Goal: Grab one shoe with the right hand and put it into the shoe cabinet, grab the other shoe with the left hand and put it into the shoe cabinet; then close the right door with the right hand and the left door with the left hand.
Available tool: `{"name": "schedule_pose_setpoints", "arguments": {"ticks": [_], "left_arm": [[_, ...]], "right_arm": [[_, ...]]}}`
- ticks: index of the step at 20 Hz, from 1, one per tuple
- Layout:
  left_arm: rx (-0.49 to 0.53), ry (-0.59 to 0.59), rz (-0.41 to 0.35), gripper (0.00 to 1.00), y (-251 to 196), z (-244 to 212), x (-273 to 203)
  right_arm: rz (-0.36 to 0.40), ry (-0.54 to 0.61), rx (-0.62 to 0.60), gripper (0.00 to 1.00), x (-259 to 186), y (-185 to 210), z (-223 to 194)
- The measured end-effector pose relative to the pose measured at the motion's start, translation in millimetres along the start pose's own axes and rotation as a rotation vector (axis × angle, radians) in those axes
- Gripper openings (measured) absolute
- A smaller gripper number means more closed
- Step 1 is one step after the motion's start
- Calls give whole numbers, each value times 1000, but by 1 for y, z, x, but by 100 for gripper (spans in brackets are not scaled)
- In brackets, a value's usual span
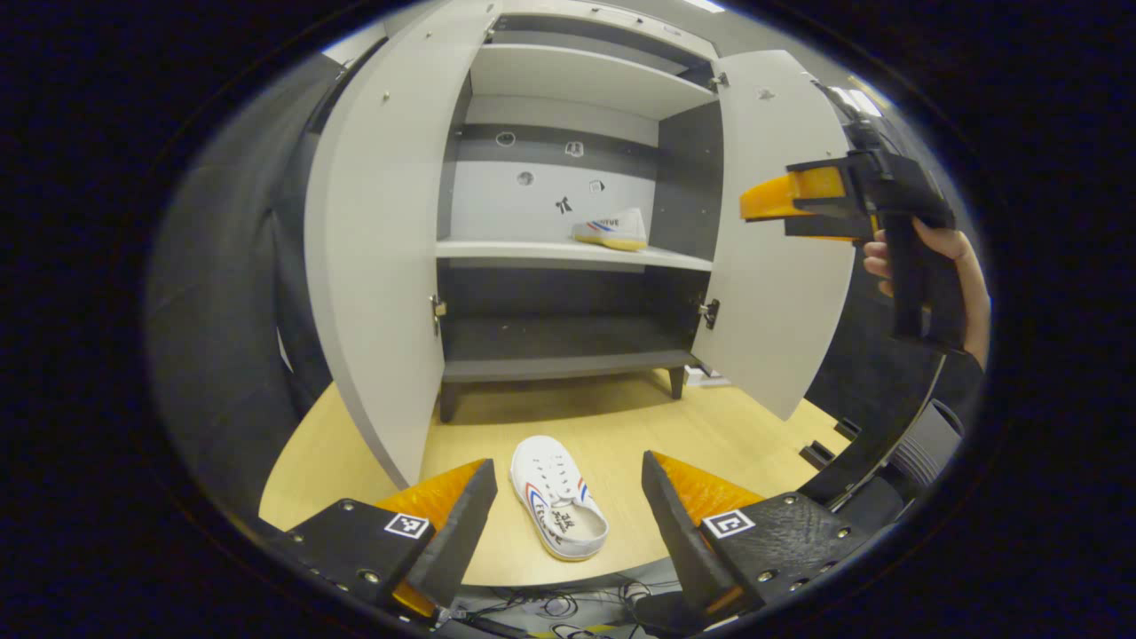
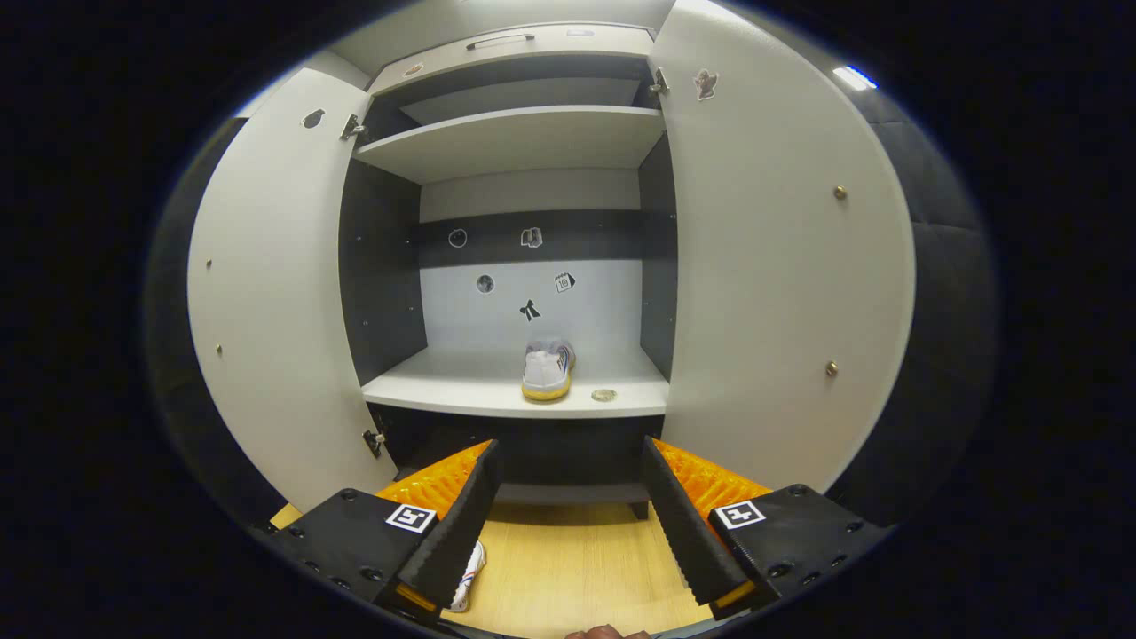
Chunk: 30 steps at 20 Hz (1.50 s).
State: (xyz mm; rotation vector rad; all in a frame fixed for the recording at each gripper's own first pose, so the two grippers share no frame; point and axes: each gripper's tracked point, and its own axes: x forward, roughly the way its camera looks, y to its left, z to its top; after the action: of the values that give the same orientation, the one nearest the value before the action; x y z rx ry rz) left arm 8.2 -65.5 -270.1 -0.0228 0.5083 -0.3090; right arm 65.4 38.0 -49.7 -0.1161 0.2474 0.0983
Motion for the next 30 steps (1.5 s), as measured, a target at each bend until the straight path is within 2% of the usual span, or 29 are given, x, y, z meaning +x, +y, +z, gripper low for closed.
{"name": "schedule_pose_setpoints", "arguments": {"ticks": [9,12,18,21,24,26,30], "left_arm": [[-18,202,-26,95,22,-84,95],[-74,279,-18,96,35,-110,120],[-183,371,-3,95,50,-133,146],[-187,410,11,72,52,-143,152],[-227,437,-3,71,46,-146,153],[-233,456,-4,57,46,-148,154],[-295,510,30,53,47,-155,154]], "right_arm": [[-109,140,19,98,-68,-36,-81],[-140,205,42,98,-85,-43,-108],[-207,319,72,98,-111,-63,-145],[-238,373,102,98,-123,-78,-160],[-285,415,104,99,-133,-102,-171],[-320,426,114,99,-136,-120,-175],[-367,424,172,98,-131,-149,-176]]}}
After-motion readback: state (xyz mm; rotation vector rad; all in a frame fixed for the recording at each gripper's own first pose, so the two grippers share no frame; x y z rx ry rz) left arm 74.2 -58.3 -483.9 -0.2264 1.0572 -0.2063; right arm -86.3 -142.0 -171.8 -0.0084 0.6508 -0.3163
